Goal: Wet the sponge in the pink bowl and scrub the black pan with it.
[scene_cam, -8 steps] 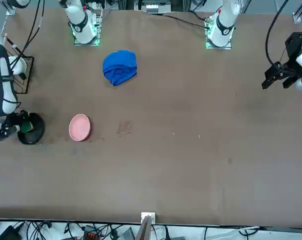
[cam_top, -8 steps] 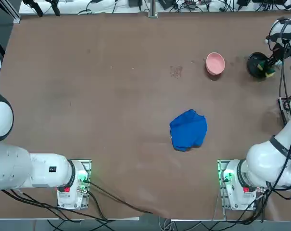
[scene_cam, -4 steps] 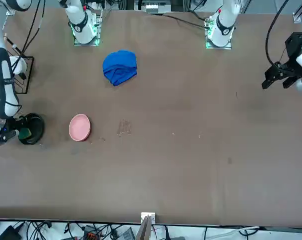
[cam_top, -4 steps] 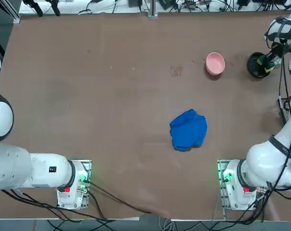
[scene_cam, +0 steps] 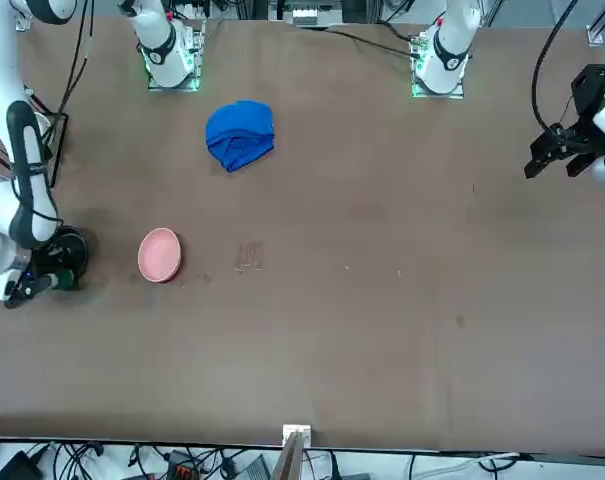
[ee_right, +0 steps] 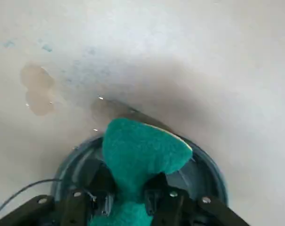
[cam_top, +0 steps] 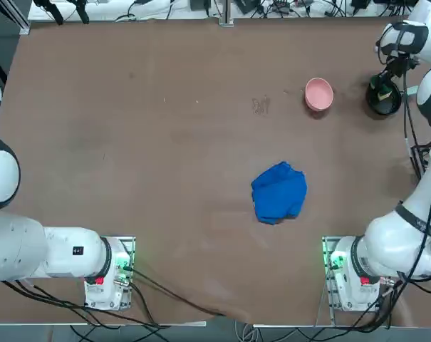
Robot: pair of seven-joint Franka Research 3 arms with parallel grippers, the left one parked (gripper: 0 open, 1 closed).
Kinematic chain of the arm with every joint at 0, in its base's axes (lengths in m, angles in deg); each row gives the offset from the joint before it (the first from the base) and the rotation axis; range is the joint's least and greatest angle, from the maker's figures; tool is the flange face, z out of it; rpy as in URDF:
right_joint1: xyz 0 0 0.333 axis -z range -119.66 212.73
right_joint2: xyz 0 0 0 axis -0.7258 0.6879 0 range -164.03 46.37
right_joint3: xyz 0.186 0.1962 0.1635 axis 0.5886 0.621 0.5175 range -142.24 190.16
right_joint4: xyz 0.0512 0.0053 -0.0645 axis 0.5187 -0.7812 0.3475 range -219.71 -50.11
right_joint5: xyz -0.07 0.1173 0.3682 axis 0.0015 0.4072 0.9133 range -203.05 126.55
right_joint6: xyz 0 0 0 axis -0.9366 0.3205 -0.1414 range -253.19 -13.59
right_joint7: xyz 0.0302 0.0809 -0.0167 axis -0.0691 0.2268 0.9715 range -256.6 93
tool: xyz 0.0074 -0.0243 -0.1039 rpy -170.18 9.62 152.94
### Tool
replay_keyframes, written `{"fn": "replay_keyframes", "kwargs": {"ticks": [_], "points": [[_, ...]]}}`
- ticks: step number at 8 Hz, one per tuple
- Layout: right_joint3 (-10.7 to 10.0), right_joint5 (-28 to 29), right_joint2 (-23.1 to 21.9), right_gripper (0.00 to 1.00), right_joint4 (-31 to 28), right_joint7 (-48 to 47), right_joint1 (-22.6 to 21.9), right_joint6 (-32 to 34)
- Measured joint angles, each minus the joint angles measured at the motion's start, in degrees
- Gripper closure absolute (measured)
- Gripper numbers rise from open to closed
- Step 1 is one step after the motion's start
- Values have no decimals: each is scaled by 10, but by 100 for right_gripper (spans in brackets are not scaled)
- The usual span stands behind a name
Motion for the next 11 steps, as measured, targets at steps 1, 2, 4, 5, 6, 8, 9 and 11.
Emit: {"fn": "replay_keyframes", "kwargs": {"ticks": [1,2,4,5,6,8,9,11], "points": [[2,1,0,65,-1,0,0,14],[3,1,0,65,-2,-1,0,29],[3,2,-10,65,-14,0,1,61],[2,2,-19,65,-24,0,5,74],[1,2,-27,65,-33,5,12,79],[1,1,-29,65,-38,30,36,77],[1,-4,-29,65,-38,42,45,64],[1,-28,-28,65,-35,52,58,33]]}}
